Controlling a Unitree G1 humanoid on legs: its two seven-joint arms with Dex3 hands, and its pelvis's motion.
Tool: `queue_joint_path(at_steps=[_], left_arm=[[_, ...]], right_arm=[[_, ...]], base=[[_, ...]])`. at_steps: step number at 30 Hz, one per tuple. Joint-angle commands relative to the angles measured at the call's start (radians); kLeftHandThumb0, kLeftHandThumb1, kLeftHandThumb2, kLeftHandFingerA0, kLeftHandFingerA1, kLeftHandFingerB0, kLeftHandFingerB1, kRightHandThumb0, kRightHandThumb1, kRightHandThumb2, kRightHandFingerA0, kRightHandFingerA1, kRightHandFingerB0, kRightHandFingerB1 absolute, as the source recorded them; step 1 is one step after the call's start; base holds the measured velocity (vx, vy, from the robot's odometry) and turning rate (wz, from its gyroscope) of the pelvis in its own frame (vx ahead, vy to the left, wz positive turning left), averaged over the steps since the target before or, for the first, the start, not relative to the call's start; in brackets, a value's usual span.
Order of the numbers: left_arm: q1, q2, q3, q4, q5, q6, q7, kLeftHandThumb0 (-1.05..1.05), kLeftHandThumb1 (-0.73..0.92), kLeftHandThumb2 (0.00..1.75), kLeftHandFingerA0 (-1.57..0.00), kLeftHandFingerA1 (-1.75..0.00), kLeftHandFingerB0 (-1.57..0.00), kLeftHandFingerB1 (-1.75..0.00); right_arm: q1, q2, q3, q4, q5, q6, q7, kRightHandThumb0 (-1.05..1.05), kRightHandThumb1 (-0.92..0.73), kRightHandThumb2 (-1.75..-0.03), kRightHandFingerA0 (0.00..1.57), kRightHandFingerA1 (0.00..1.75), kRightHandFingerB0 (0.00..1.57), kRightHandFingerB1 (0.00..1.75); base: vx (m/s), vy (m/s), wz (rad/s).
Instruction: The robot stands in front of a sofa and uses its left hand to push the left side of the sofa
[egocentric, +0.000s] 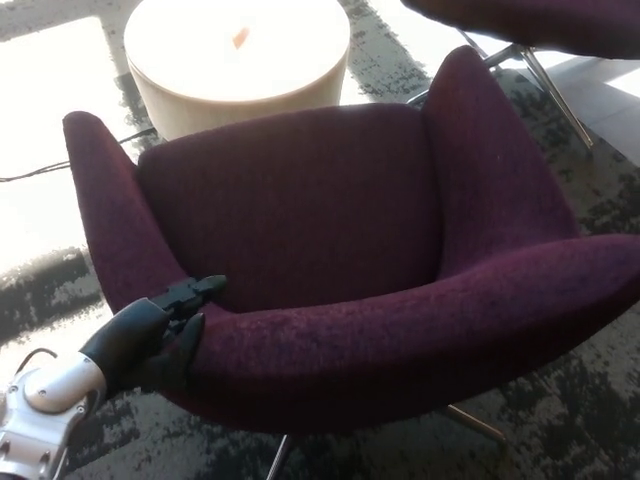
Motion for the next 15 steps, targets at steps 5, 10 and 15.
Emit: queue_joint_path(at_steps=[5, 10, 15], left_arm=[[0.025, 0.04, 0.074, 0.11, -0.041, 0.017, -0.04, -0.94, 0.81, 1.25, 0.0, -0.16, 0.0, -0.1], [0.027, 0.056, 0.092, 0.146, -0.036, -0.007, -0.04, -0.94, 0.82, 1.25, 0.0, -0.15, 0.0, -0.09], [0.042, 0.073, 0.135, 0.211, -0.052, -0.058, -0.043, -0.98, 0.83, 1.25, 0.0, -0.16, 0.0, -0.07]], right_arm=[[-0.003, -0.013, 0.003, 0.002, -0.005, 0.012, -0.013, -0.68, -0.86, -0.66, 0.58, 0.43, 0.54, 0.4], [0.005, -0.006, -0.015, 0.005, 0.018, 0.002, 0.018, -0.67, -0.84, -0.66, 0.58, 0.43, 0.53, 0.4], [0.007, -0.007, -0.001, 0.007, 0.0, 0.01, -0.003, -0.68, -0.84, -0.66, 0.58, 0.43, 0.54, 0.4]], base=[[0.0, 0.0, 0.0], [0.0, 0.0, 0.0], [0.0, 0.0, 0.0]])
